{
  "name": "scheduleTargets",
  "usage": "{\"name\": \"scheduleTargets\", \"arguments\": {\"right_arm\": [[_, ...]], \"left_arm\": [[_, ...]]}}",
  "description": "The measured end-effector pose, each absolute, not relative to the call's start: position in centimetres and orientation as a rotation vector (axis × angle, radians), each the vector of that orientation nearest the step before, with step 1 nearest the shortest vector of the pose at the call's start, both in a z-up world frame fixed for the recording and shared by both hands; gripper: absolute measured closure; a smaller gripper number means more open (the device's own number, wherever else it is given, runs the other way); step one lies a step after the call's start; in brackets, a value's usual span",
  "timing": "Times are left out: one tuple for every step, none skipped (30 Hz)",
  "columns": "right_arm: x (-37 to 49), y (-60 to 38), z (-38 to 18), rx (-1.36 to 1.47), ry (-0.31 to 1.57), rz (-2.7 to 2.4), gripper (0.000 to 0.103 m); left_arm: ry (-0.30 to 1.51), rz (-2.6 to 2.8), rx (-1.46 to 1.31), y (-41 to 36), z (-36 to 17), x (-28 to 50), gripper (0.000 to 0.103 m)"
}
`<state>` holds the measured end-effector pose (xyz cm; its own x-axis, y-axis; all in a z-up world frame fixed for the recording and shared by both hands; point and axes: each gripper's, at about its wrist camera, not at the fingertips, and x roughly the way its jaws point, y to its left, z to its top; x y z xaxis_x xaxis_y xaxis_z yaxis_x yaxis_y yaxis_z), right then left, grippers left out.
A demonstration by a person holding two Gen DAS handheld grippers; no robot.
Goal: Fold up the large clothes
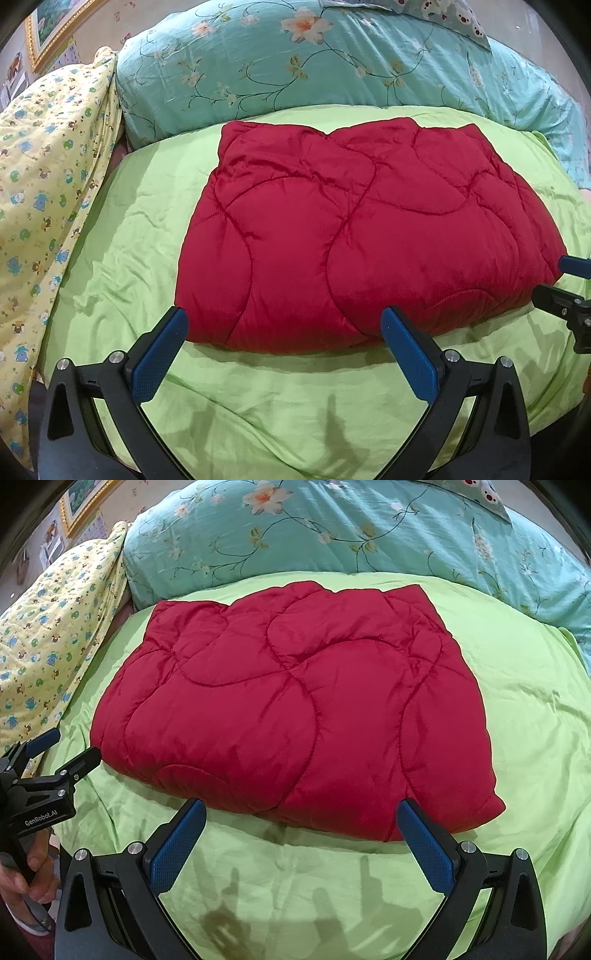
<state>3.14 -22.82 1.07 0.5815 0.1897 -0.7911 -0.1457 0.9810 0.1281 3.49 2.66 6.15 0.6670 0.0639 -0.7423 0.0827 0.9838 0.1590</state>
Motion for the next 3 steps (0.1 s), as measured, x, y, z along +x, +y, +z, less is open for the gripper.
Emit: {"name": "scheduleTargets", "arguments": {"right_arm": [[3.23,-22.87,1.10,0.051,0.930,0.196,0.000],[3.33,-22.93,1.14,0.052,0.930,0.196,0.000],[3.40,-22.96,1.16,0.053,0.929,0.196,0.000]], "left_arm": [[0.842,-0.012,0.184,2.68,6.22,3.66,0.000],[0.842,-0.014,0.181,2.69,6.24,3.76,0.000],[0.843,-0.016,0.175,2.68,6.25,3.83,0.000]]}}
